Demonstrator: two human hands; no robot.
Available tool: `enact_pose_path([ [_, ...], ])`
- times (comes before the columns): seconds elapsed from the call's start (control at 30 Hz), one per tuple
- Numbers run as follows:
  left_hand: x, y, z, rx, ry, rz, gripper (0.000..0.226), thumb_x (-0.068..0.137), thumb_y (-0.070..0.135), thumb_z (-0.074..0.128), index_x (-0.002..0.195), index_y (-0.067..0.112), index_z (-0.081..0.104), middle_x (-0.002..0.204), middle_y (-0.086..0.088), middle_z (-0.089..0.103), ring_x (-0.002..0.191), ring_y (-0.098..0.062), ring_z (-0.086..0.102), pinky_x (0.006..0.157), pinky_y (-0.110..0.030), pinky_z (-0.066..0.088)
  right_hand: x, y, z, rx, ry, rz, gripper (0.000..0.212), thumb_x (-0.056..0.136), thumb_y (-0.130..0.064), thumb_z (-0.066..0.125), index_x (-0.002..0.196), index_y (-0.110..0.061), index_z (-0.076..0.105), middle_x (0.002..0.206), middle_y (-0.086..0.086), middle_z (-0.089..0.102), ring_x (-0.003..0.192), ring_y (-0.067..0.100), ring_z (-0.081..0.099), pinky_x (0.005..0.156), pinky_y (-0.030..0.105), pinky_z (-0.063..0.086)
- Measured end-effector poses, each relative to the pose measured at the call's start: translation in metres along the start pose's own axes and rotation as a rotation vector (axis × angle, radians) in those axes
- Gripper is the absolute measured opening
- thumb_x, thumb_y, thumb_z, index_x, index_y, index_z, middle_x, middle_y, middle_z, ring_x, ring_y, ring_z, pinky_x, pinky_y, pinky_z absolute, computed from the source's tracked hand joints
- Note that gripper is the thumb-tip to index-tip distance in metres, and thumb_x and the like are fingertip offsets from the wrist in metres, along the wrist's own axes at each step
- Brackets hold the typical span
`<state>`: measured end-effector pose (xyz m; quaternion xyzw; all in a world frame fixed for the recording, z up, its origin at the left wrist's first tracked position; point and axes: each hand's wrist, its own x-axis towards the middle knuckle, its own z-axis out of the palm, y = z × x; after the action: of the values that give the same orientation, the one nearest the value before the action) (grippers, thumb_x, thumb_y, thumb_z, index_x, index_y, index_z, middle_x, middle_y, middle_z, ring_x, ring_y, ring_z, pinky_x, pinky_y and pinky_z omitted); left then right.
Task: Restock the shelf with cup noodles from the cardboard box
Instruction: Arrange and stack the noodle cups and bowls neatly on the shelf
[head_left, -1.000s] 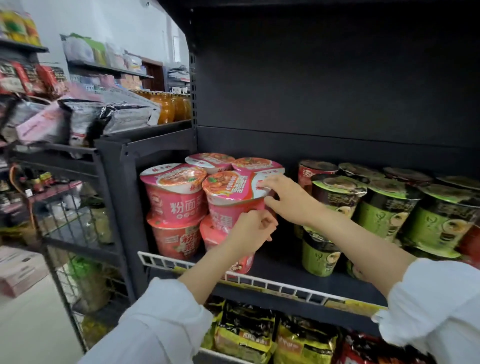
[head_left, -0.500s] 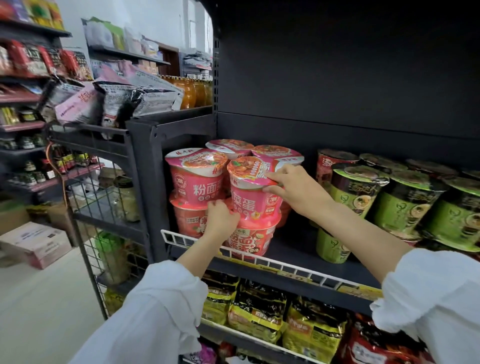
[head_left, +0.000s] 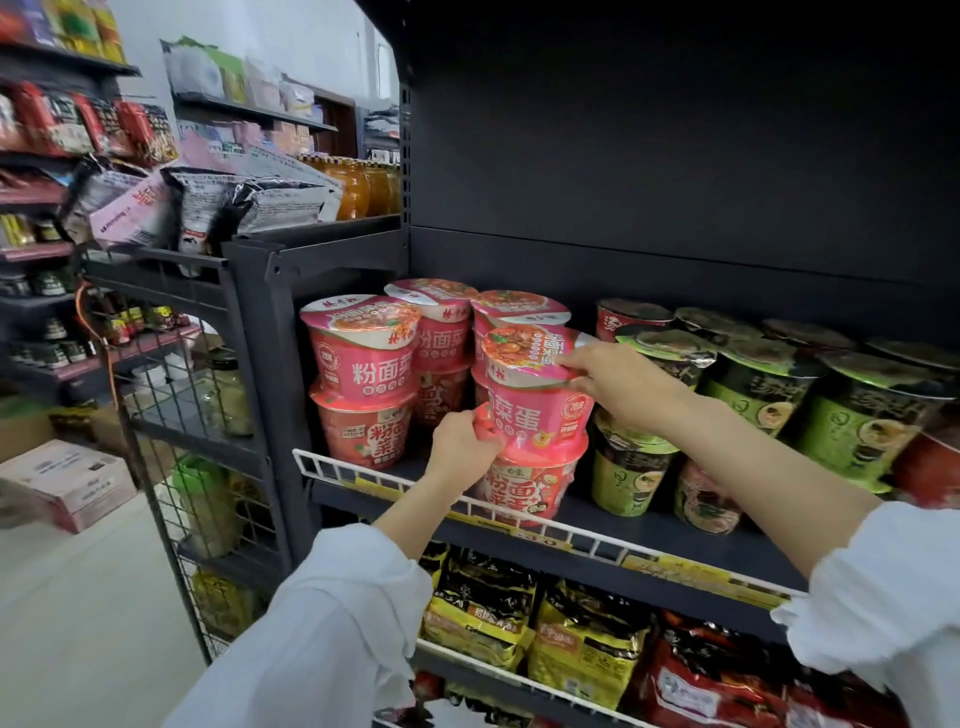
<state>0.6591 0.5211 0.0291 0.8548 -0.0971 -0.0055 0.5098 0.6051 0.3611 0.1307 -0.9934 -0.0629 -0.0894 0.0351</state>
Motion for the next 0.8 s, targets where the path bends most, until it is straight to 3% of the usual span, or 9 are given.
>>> enact_pose_path([
  [0.1,-0.004,0.005,0.010,0.009,0.016,0.008,0.037,0.090,0.018,0.059,0.124,0.005,0.057,0.122,-0.007,0.059,0.108,-0.019,0.057,0.081,-0.021,0.042,-0.005,0.006,0.000,-0.001,0.050,0.024,0.029,0.091,-0.011,0.047,0.115,-0.011,0.062,0.115,0.007,0.061,0.101,0.023,0.059,0.083,0.037,0.053],
  [0.17,-0.008,0.008,0.012,0.024,0.008,0.012,0.038,0.090,0.019,0.059,0.126,0.006,0.056,0.122,-0.007,0.057,0.113,-0.021,0.056,0.081,-0.021,0.042,-0.008,0.006,0.001,0.005,0.078,0.068,0.031,0.089,-0.029,0.052,0.111,-0.011,0.061,0.110,0.007,0.058,0.096,0.023,0.058,0.079,0.038,0.053],
  [0.27,-0.010,0.008,0.009,0.049,-0.038,0.006,0.043,0.090,0.022,0.059,0.130,0.009,0.052,0.128,-0.006,0.053,0.117,-0.021,0.053,0.087,-0.022,0.041,-0.008,-0.002,0.005,-0.024,0.075,0.141,0.057,0.087,-0.060,0.047,0.117,-0.012,0.054,0.117,0.007,0.053,0.102,0.024,0.056,0.080,0.039,0.051],
  [0.37,-0.004,0.003,-0.003,0.022,-0.119,0.000,0.040,0.091,0.020,0.057,0.130,0.012,0.051,0.128,-0.004,0.054,0.116,-0.019,0.052,0.089,-0.022,0.041,-0.002,-0.014,0.007,-0.094,0.094,0.197,0.072,0.084,-0.068,0.041,0.128,-0.011,0.044,0.127,0.010,0.048,0.116,0.028,0.050,0.087,0.042,0.048],
  [0.53,0.021,-0.008,-0.031,-0.075,-0.279,0.030,0.039,0.091,0.011,0.058,0.130,0.009,0.052,0.128,-0.004,0.058,0.116,-0.019,0.054,0.102,-0.038,0.046,0.017,-0.040,0.009,-0.115,0.130,0.156,0.065,0.089,-0.058,0.044,0.138,-0.017,0.041,0.131,0.008,0.051,0.119,0.025,0.051,0.091,0.037,0.044],
  [0.7,0.054,-0.017,-0.048,-0.070,-0.447,0.106,0.035,0.092,0.007,0.054,0.127,0.009,0.055,0.123,-0.006,0.060,0.108,-0.017,0.057,0.094,-0.029,0.046,0.036,-0.053,0.004,-0.180,-0.025,0.176,0.048,0.096,-0.035,0.047,0.141,-0.019,0.040,0.137,0.007,0.049,0.124,0.023,0.047,0.099,0.033,0.038],
  [0.8,0.077,-0.021,-0.052,-0.013,-0.372,0.142,0.032,0.092,0.006,0.050,0.122,0.009,0.058,0.122,-0.006,0.062,0.110,-0.019,0.057,0.088,-0.027,0.044,0.044,-0.063,-0.003,-0.124,-0.046,0.223,0.050,0.092,-0.042,0.052,0.131,-0.012,0.050,0.124,0.010,0.056,0.114,0.025,0.051,0.096,0.034,0.041],
])
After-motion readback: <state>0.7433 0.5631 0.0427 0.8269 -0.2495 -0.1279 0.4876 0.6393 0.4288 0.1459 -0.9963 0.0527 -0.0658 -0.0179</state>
